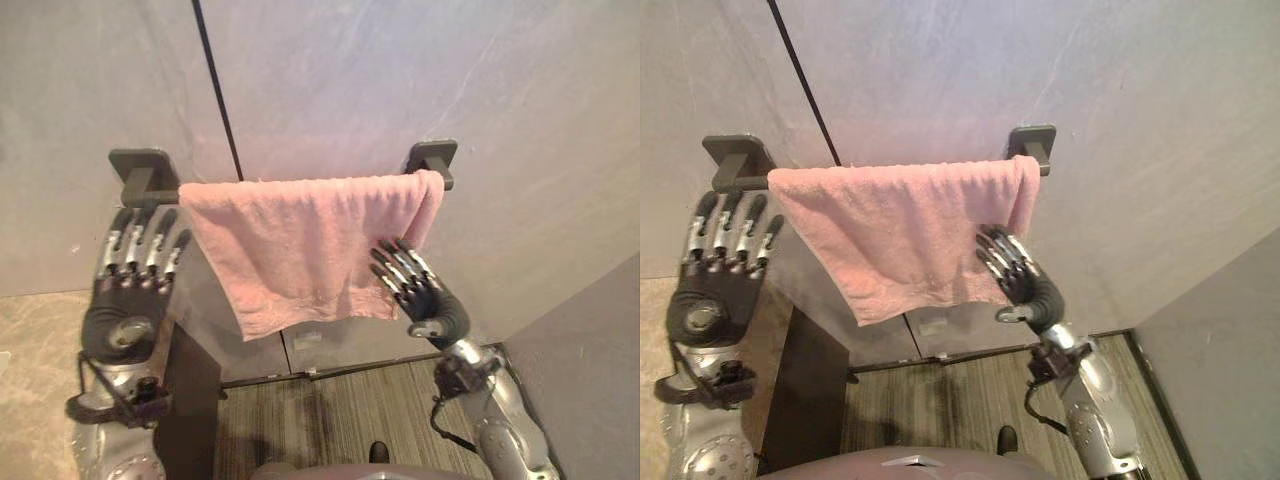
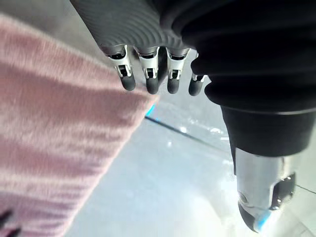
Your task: Organize washtable
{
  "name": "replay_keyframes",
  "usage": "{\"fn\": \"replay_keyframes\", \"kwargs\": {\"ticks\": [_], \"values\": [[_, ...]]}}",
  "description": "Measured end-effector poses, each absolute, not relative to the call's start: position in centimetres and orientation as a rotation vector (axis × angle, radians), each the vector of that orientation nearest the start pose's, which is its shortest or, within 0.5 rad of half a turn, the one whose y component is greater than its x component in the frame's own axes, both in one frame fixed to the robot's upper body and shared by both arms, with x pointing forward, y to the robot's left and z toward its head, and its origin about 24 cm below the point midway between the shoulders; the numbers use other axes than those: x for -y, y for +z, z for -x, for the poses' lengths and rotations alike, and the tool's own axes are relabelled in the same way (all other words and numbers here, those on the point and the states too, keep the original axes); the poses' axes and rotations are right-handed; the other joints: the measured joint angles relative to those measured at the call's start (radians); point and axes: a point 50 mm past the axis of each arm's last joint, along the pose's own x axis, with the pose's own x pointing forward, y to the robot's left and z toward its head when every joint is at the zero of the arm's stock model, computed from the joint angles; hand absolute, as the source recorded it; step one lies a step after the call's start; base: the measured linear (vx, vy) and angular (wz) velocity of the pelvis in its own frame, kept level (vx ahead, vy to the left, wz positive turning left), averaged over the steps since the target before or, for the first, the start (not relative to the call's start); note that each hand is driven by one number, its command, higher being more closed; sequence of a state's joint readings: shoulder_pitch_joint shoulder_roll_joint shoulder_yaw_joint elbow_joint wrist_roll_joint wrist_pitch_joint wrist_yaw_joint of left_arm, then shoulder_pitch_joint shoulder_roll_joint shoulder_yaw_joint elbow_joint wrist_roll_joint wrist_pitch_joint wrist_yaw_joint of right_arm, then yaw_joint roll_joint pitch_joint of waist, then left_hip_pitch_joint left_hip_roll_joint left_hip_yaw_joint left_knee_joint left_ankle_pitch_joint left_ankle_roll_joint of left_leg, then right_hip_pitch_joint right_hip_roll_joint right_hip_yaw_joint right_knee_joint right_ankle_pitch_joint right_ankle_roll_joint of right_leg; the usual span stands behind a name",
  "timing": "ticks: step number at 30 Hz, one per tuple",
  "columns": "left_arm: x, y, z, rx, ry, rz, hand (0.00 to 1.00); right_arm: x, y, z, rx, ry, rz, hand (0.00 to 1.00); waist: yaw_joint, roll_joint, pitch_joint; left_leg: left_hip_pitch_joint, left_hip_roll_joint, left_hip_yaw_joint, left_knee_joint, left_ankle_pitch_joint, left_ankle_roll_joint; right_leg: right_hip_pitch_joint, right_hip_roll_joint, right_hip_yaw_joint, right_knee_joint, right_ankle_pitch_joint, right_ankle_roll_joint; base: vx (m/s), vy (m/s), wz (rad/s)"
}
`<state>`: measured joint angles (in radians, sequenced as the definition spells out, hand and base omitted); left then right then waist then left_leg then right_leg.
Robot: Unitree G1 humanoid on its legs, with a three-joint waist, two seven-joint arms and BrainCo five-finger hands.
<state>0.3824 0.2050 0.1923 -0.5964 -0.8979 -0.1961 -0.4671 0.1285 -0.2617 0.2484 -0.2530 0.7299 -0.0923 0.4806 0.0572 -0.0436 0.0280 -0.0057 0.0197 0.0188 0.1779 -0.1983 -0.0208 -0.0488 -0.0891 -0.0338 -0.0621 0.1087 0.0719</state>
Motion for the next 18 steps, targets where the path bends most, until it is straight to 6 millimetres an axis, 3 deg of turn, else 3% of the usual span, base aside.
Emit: {"fn": "replay_keyframes", "kwargs": {"ticks": [4,12,18], "values": [[-19.7,14.7,-16.8,0.596,-0.467,0.487,0.0,10.1,8.3,-21.5,0.18,0.817,-0.529,0.0,0.006,-0.001,-0.001,0.003,0.0,0.007,0.002,0.0,0.0,0.001,0.0,0.008,0.0,0.004,0.0,-0.01,0.005,-0.04],[-16.7,15.0,-18.2,0.558,-0.679,0.533,0.0,8.6,8.5,-22.1,0.154,0.911,-0.532,0.0,0.005,-0.001,-0.001,0.014,0.0,0.027,0.002,0.0,0.0,0.003,0.002,0.027,-0.001,0.012,0.0,-0.01,0.006,-0.08],[-14.7,12.5,-19.7,0.407,-0.75,0.614,0.0,6.7,8.2,-22.0,0.112,0.985,-0.537,0.0,-0.001,-0.001,-0.005,0.013,0.001,0.035,0.002,0.0,0.0,-0.001,0.004,0.036,-0.005,0.017,-0.001,-0.01,-0.001,-0.04]]}}
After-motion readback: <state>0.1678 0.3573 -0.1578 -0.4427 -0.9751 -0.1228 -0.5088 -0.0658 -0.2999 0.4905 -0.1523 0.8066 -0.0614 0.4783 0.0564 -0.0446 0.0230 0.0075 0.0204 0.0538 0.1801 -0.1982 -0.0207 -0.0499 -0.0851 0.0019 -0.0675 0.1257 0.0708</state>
